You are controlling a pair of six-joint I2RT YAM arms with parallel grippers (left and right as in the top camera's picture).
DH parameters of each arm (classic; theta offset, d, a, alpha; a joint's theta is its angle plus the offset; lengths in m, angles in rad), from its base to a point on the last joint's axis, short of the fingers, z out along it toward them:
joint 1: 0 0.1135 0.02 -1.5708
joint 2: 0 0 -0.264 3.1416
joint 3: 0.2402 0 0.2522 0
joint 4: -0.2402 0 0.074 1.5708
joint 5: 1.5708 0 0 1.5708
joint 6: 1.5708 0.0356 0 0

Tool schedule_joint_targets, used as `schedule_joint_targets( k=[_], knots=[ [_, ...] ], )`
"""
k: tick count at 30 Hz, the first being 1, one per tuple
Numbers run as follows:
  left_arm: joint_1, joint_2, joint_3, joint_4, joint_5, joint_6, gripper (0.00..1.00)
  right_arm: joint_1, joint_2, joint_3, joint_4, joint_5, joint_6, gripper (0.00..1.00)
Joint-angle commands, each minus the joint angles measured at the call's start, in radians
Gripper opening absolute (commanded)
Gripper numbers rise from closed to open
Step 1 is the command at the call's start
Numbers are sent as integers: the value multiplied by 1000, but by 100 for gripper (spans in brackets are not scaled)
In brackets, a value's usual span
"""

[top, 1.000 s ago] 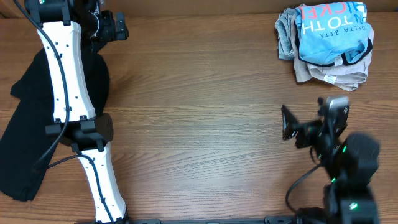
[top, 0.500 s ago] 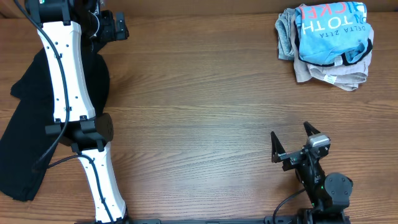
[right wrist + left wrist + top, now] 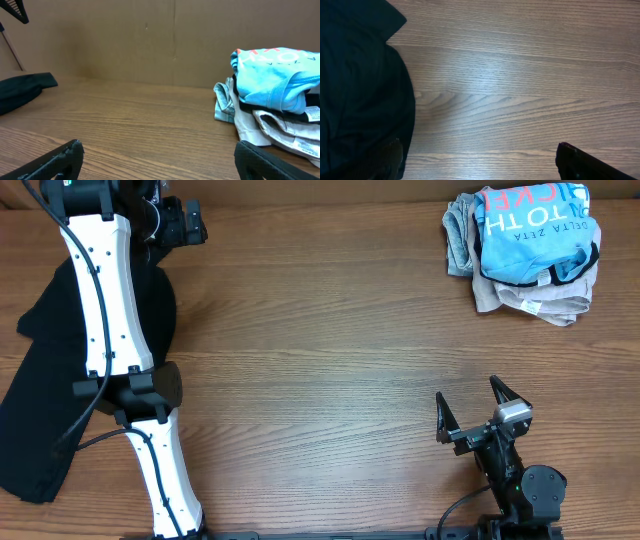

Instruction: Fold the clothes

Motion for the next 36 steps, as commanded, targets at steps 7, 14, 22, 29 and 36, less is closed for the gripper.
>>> schedule_joint_targets(
  k=[7,14,22,29,36],
  knots=[
    [5,6,-5,1,-5,19,100,18,-13,-10,8,-1,3,100],
    [5,6,-5,1,-5,19,100,18,-12,-10,8,-1,3,100],
    [5,6,-5,1,-5,19,100,18,-12,-10,8,-1,3,100],
    [1,6,-5,1,-9,19,100,18,-12,-10,8,-1,3,100],
    [-25,-84,-78,6,-9,19,100,18,-12,-10,8,-1,3,100]
  ],
)
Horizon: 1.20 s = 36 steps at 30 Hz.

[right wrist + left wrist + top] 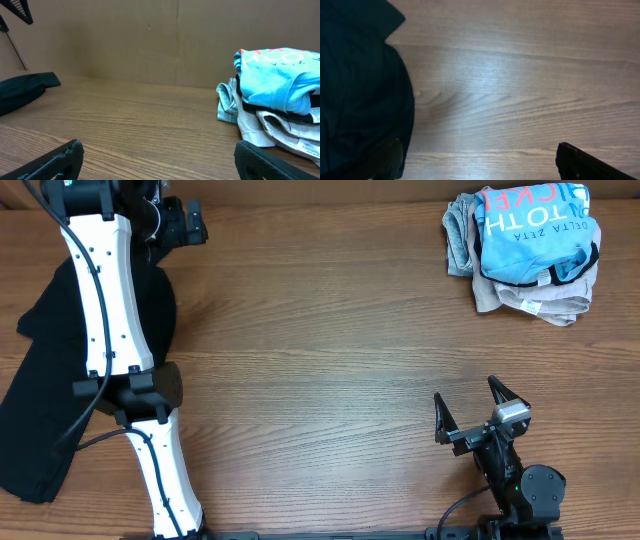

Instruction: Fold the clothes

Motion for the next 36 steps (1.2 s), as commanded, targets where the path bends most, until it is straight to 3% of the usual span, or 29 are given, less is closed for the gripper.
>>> schedule_joint_targets(
  k=[1,6,16,27,36],
  knots=[
    [-21,-125,-125,12,-7,19,100,6,-12,-10,7,0,2,100],
    [-37,-328,-409,32,-8,19,100,6,-12,-10,7,0,2,100],
    [-41,-715,-762,105,-240,61,100,6,-12,-10,7,0,2,100],
    [-39,-1207,-1378,734,-165,72,100,6,-12,-10,7,0,2,100],
    [-39,-1584,-1899,1114,-145,72,100,6,-12,-10,7,0,2,100]
  ],
)
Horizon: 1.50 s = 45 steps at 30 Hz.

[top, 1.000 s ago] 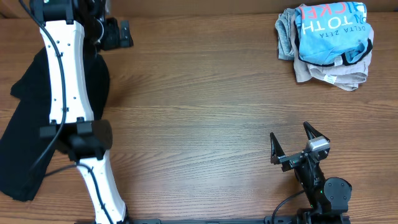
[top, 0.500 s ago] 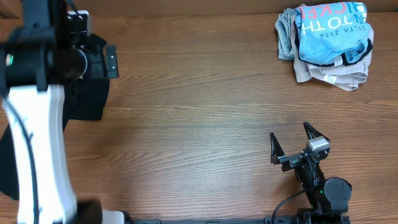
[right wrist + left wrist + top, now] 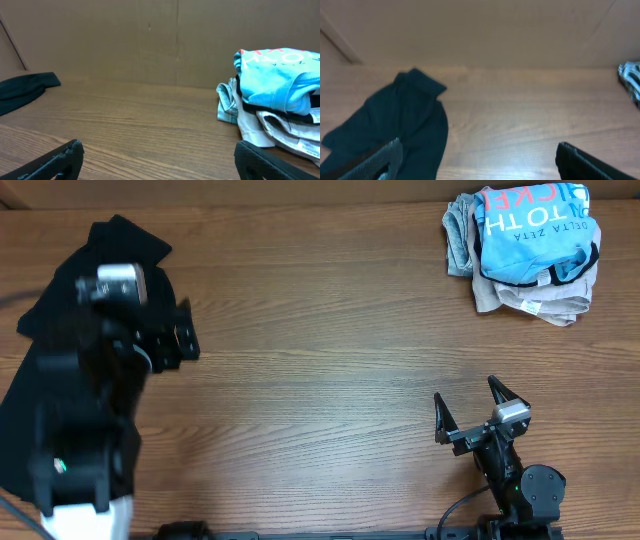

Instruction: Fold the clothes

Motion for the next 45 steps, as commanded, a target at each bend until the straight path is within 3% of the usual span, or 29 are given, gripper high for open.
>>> schedule_joint_targets(
  k=[1,8,21,37,45],
  knots=[
    [0,-133,-160,92,16,19,100,5,-12,-10,7,0,3,100],
    [0,-399,-480,378,24,3,100,5,-12,-10,7,0,3,100],
    [0,-684,-790,755,31,-31,100,5,-12,-10,7,0,3,100],
    [0,-862,-958,883,31,-44,100,5,-12,-10,7,0,3,100],
    [-1,-903,-1065,959,31,-114,99,5,-12,-10,7,0,3,100]
  ],
)
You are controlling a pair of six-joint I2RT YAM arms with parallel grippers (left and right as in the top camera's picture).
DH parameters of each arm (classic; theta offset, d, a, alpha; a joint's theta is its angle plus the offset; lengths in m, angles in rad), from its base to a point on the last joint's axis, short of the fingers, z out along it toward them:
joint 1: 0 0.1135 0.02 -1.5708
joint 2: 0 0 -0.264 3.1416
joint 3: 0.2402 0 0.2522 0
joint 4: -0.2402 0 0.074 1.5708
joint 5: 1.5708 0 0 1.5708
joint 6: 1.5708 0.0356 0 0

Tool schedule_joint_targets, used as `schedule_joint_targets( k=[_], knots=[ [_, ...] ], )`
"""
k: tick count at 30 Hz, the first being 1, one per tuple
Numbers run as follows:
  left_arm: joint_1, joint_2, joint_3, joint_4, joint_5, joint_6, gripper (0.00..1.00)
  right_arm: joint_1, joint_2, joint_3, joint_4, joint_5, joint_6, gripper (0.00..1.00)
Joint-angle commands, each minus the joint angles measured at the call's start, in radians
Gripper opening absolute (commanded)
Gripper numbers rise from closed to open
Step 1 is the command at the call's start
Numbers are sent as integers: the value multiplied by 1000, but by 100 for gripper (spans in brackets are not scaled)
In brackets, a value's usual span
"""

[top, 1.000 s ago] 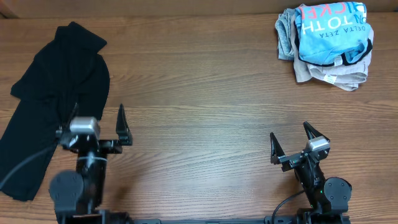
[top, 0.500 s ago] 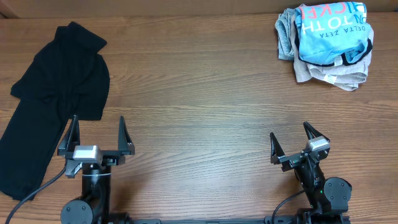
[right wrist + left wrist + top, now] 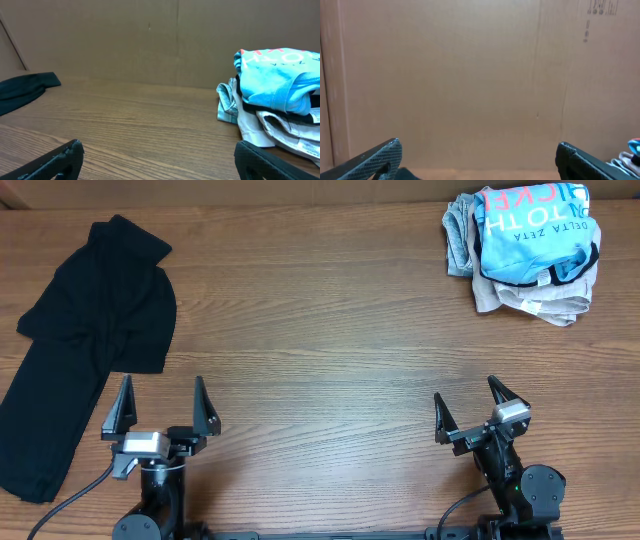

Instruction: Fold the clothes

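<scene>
A black garment [image 3: 85,340] lies spread along the table's left side, its far end [image 3: 25,86] showing low in the right wrist view. At the back right sits a pile of clothes [image 3: 525,250] topped by a light blue printed shirt [image 3: 275,75]. My left gripper [image 3: 160,408] stands open near the front edge, right of the black garment's lower part, nothing between its fingers. Its wrist view faces the cardboard wall. The right gripper [image 3: 475,408] stands open at the front right, empty.
A brown cardboard wall [image 3: 470,75] runs along the back of the wooden table [image 3: 320,350]. Both arms sit folded at the front edge.
My left arm has drawn back from over the black garment to the front edge, gripper open and pointing at the back wall. The black garment now shows whole. The right arm has not moved.
At first my left arm reached far over the black garment, its open gripper by the garment's far corner. Later it was pulled back over the garment's middle. Now it rests folded at the front edge. Both the right arm and the pile stayed put throughout.
</scene>
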Motion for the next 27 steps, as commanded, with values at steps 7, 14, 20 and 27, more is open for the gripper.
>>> schedule_joint_targets(
  k=[7,14,20,27],
  knots=[
    [-1,-19,-77,-27,3,-48,100,5,-12,-10,7,0,2,100],
    [-1,-19,-77,-249,-20,-48,100,5,-12,-10,7,0,2,100],
    [-1,-20,-77,-409,-20,-51,100,5,-12,-10,7,0,2,100],
    [-1,-19,-77,-410,-23,-50,100,5,-12,-10,7,0,2,100]
  ],
)
